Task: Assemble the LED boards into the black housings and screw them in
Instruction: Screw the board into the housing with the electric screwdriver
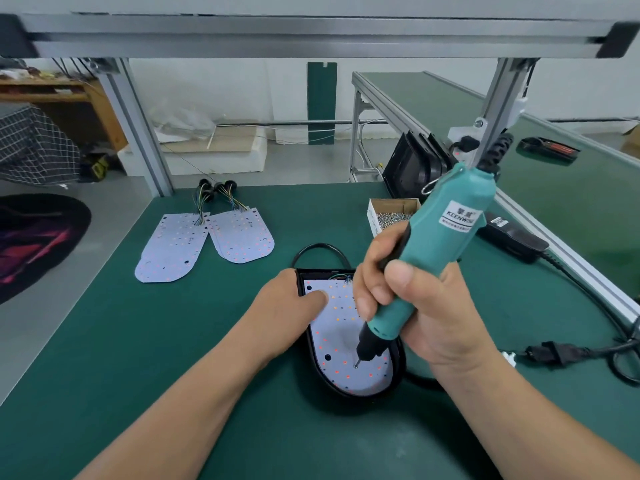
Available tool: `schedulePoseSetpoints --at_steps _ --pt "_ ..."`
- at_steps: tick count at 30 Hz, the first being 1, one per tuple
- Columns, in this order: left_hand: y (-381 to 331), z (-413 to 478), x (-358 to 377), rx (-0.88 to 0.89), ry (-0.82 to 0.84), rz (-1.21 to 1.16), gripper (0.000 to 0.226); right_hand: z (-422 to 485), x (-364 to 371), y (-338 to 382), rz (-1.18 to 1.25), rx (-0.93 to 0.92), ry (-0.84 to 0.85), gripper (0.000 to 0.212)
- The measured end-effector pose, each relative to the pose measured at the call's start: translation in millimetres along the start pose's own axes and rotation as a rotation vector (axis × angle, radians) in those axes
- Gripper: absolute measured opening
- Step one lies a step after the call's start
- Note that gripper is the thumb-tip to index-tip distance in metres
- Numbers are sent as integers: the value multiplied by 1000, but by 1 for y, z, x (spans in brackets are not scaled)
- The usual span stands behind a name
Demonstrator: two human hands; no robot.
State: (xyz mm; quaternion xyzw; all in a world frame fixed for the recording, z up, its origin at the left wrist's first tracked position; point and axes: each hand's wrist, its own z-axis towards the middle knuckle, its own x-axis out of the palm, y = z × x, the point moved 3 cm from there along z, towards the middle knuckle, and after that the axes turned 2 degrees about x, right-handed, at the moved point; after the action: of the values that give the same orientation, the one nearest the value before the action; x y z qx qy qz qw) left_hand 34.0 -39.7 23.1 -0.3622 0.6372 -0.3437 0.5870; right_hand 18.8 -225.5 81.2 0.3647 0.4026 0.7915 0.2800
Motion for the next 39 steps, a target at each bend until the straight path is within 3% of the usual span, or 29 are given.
schedulePoseSetpoints --at_steps 3,6,8,11,13,15,17,18,20,24,33,39 --pt "-2 1 0 49 4 45 26 3 1 7 -56 -22 83 21" --pt "-3 1 2 85 16 61 34 13 8 18 19 -67 187 28" --pt "-4 -2 1 118 30 88 43 21 6 21 91 -84 108 28" --pt "-3 -2 -17 -7 -119 167 51 34 -8 18 207 -60 -190 16" --pt "-1 5 -31 -115 -185 -157 42 44 -21 14 317 -69 -430 11" --pt "3 12 -40 -232 -176 -757 16 49 -35 9 413 -89 -632 13" --pt "2 11 -45 -336 -136 -1353 18 48 -48 3 462 -100 -739 14" --pt "2 12 -49 -341 -157 -1558 24 46 -53 0 468 -96 -771 14" --pt "6 14 -52 -311 -228 -1702 28 41 -61 -6 463 -76 -810 14" --pt "7 12 -31 -364 -144 -1528 26 37 -66 -9 444 -74 -785 11" --pt "2 8 -41 -190 -185 -853 29 34 -65 -9 389 -79 -748 8" --pt "-16 -3 -37 65 -194 -498 12 34 -61 -4 421 -91 -727 9"
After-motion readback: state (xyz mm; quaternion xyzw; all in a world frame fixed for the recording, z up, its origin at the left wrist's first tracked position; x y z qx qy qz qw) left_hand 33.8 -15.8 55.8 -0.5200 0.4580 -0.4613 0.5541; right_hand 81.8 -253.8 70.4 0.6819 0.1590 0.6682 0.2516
